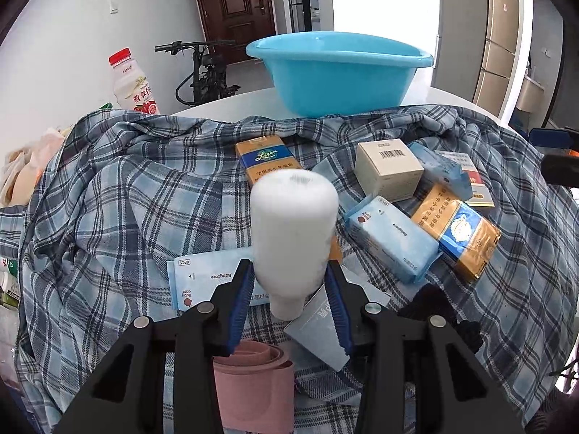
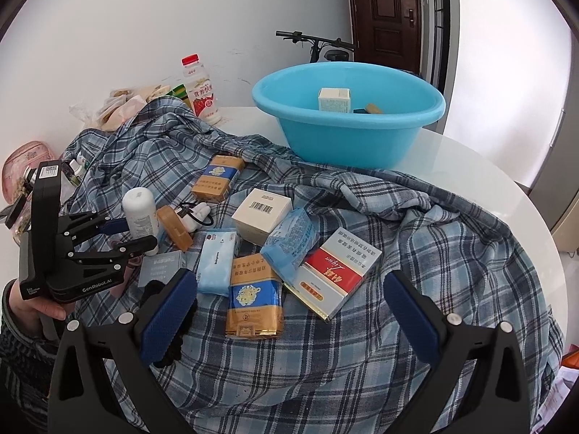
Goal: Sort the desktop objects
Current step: 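Lift the white bottle off the shirt with the left tool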
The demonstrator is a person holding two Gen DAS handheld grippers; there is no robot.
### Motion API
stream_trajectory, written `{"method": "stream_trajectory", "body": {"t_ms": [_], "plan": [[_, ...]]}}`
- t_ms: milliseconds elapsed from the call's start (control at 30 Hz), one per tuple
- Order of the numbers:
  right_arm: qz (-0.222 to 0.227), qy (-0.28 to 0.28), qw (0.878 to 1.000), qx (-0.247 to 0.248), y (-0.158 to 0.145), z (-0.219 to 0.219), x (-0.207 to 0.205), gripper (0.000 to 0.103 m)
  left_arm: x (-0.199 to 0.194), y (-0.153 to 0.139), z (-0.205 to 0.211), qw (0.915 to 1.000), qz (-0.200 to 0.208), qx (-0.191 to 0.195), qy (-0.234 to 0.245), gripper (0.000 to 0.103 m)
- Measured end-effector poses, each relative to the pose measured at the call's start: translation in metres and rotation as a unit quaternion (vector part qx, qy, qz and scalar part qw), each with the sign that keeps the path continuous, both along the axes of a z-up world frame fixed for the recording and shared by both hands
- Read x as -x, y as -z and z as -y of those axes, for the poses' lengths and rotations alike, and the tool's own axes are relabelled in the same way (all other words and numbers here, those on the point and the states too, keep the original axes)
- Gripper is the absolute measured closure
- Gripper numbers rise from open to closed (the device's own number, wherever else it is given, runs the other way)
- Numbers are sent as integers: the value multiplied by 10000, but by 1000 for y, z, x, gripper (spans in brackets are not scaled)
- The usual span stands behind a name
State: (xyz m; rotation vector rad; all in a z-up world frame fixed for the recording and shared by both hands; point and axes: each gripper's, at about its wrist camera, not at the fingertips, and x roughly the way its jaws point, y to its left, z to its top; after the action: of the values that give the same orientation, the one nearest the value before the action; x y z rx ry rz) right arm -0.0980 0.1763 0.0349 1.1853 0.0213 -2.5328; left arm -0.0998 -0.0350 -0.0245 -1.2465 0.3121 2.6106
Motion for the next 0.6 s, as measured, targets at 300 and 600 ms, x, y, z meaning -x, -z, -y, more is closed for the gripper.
{"method": "stream_trajectory", "body": {"t_ms": [300, 600], "plan": [[42, -88, 10000, 4, 3, 9, -1, 0, 1, -1, 2, 9998, -198, -24, 67, 63], [162, -31, 9998, 74, 8, 6, -1, 0, 11, 1, -4, 9999, -64, -8, 98, 63]]}}
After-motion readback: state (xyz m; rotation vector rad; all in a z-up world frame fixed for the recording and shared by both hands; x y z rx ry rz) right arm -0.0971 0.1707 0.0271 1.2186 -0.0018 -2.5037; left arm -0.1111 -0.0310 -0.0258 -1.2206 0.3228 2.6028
